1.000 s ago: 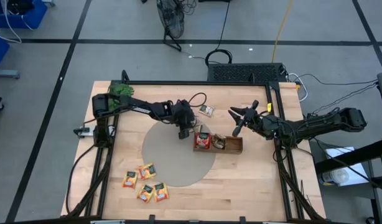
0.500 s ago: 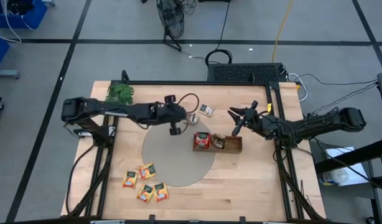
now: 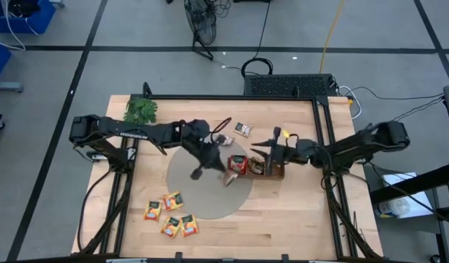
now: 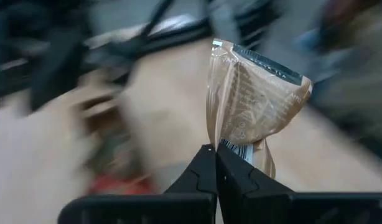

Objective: Pick & Place Tea
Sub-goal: Put the brown tea bag into the middle section of the wooden organizer

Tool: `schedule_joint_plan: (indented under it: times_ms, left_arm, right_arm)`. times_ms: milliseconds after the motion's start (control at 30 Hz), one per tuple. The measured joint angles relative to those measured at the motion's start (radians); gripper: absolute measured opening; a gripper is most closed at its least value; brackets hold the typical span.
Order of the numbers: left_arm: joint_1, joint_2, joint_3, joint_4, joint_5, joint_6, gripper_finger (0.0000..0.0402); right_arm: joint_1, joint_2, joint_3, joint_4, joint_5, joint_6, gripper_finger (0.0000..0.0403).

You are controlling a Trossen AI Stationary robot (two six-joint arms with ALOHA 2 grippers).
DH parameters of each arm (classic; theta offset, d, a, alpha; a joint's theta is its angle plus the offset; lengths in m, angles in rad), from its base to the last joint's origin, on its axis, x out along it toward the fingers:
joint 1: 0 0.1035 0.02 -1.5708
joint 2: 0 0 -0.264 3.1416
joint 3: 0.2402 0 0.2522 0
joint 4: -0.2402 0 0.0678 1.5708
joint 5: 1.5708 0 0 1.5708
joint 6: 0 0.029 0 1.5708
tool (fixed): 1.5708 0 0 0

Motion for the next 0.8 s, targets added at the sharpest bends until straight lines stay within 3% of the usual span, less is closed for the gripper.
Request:
schedule_joint_plan:
  times_ms: [100,300,500,800]
  left_arm:
    - [0.013,0.0,0.0,0.026,0.191,-0.061,0.0001]
    - [0.042,0.001,0.0,0.027,0.361,-0.18,0.0]
    - [0.047,0.001,0.0,0.011,0.336,-0.23,0.0]
    - [0.044,0.002,0.0,-0.033,0.301,-0.243,0.0]
  right_arm:
    - [0.012,0.036,0.001,0.1,-0.121,-0.107,0.0059]
    - [0.041,0.11,0.096,0.095,-0.341,-0.245,0.006]
    - [0.081,0.19,0.215,0.066,-0.46,-0.323,0.0094]
    - [0.091,0.203,0.354,-0.113,-0.521,-0.294,0.0177]
